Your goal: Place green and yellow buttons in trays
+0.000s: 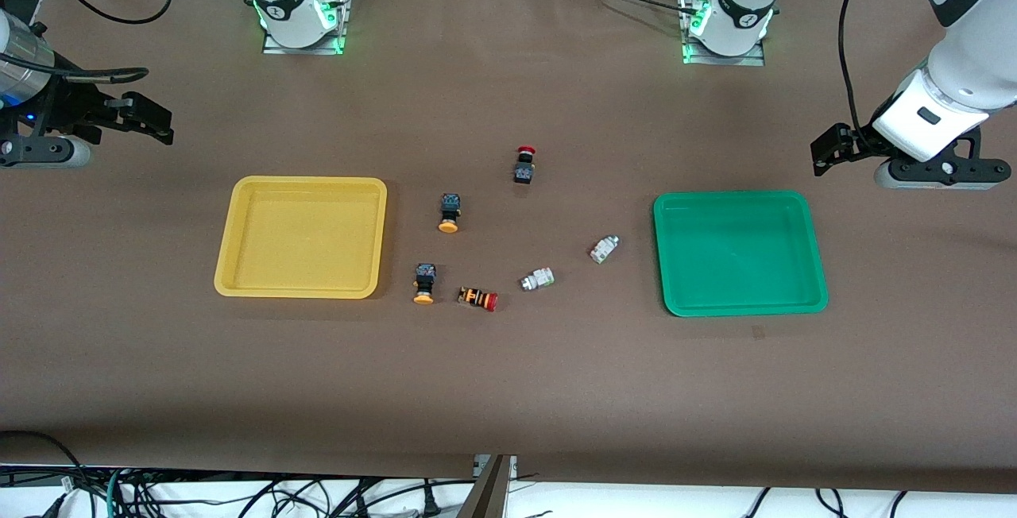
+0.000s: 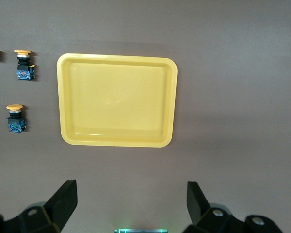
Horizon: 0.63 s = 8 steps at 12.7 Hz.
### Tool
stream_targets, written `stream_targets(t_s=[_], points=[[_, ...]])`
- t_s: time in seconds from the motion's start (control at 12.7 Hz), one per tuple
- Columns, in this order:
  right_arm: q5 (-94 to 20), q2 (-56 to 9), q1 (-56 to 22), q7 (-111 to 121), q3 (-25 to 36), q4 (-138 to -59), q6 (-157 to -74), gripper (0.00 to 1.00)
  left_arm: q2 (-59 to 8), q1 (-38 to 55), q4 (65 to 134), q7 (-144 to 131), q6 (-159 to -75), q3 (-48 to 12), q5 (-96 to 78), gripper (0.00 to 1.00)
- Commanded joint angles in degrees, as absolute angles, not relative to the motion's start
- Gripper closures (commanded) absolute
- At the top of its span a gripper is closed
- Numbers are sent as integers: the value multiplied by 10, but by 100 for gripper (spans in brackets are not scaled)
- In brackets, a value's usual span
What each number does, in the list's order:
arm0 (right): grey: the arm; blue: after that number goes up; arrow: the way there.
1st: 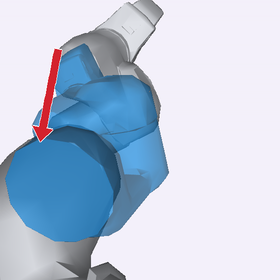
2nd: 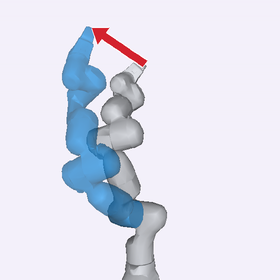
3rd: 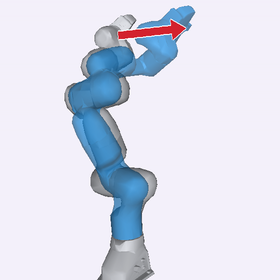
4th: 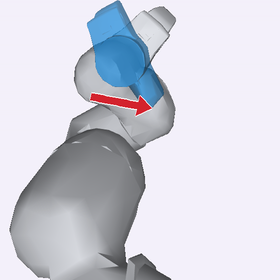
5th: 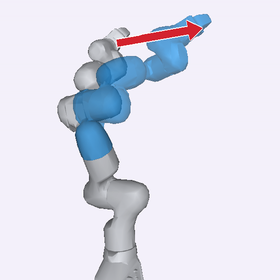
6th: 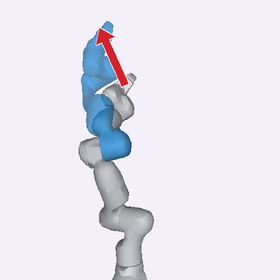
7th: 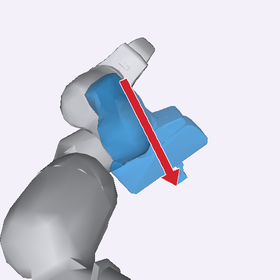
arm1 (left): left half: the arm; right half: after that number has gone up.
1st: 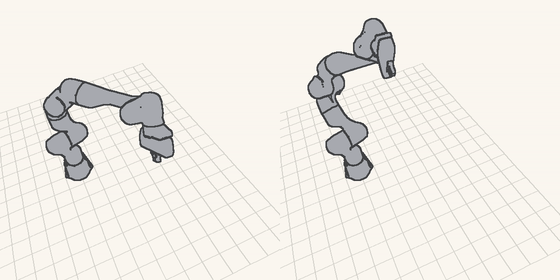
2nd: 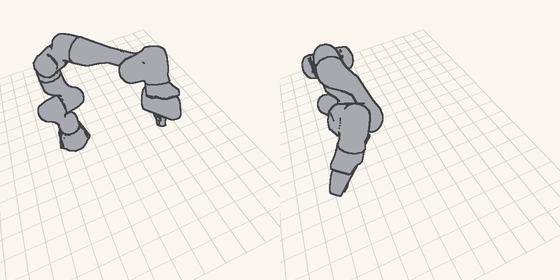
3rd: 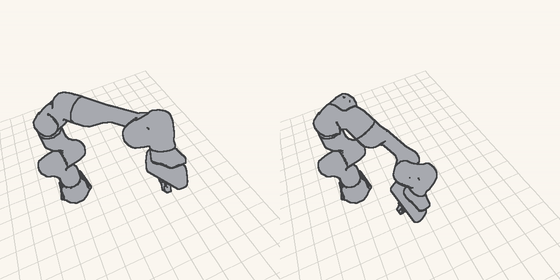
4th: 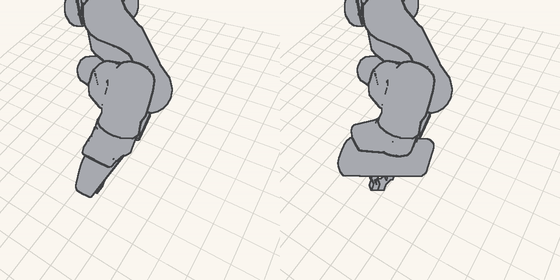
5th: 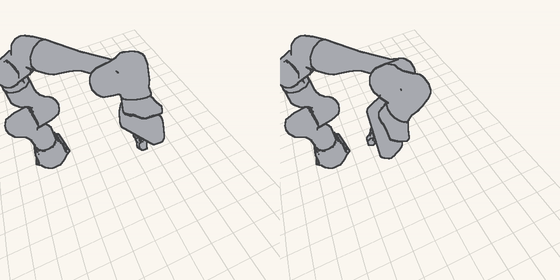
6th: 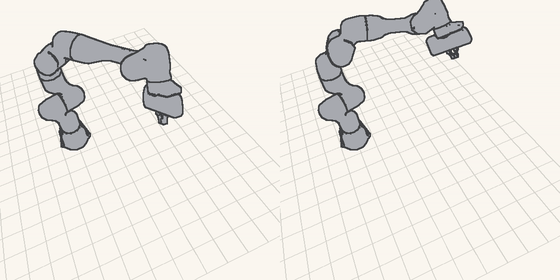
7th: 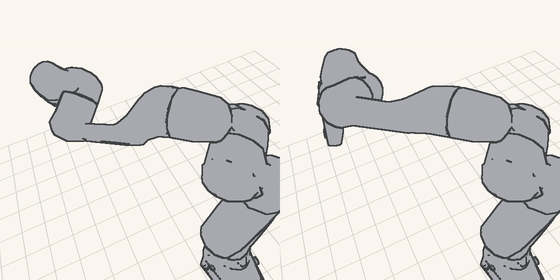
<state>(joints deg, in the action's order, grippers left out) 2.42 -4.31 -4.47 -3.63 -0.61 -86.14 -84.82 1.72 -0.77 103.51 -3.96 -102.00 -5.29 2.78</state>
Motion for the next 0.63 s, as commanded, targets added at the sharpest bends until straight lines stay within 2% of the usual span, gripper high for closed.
stream_targets(t_s=[0.0, 0.32, 0.55], points=[[32, -47, -39, -29, -10, -850, -844, 0, 18, -8, 1025, -32, -1007, -52, 12, 0], [32, -48, -40, -30, -10, -850, -845, 0, 18, 2, 1024, -40, -1005, -54, 10, 0], [26, -72, -44, -32, -12, -850, -871, 0, -18, 26, 1024, -33, -990, -84, 1, 0]])
